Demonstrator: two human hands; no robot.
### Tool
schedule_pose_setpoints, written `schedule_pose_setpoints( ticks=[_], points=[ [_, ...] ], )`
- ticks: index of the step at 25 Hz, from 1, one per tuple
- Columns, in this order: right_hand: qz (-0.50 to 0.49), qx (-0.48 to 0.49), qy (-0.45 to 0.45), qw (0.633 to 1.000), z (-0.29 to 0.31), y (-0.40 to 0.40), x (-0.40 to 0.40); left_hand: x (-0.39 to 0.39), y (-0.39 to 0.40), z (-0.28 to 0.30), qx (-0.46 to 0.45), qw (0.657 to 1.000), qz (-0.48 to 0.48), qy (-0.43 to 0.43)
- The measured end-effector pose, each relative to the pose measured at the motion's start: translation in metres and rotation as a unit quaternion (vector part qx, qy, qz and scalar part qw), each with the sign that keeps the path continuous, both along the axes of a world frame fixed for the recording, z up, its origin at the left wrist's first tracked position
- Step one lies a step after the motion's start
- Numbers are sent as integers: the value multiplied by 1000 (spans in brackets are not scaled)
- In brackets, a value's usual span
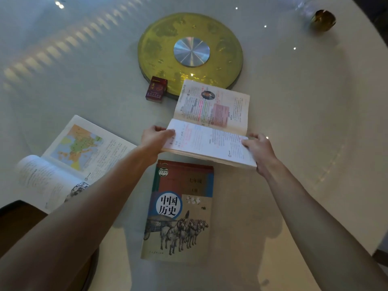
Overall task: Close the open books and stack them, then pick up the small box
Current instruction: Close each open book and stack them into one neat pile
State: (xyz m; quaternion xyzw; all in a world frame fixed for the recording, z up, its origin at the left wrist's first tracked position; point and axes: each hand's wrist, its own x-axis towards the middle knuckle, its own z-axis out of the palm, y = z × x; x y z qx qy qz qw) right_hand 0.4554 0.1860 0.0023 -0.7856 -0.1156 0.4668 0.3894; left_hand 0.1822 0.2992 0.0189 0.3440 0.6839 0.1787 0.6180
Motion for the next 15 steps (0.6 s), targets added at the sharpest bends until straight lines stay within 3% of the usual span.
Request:
schedule_pose_setpoints(
  ticks=[6, 10, 12, 15],
  points=[
    [-65, 40, 135, 988, 20, -69, -7, -30, -38, 20, -61, 989, 13, -133],
    [-88, 118, 211, 966, 23, -96, -5, -34, -52, 28, -97, 963, 13, -251],
    [-63, 116, 194, 972, 20, -94, -5, -22, -50, 28, -79, 957, 21, -280],
    [-32, 56, 63, 996, 8, -76, -5, 2, -41, 23, -59, 965, 26, -256]
  ],
)
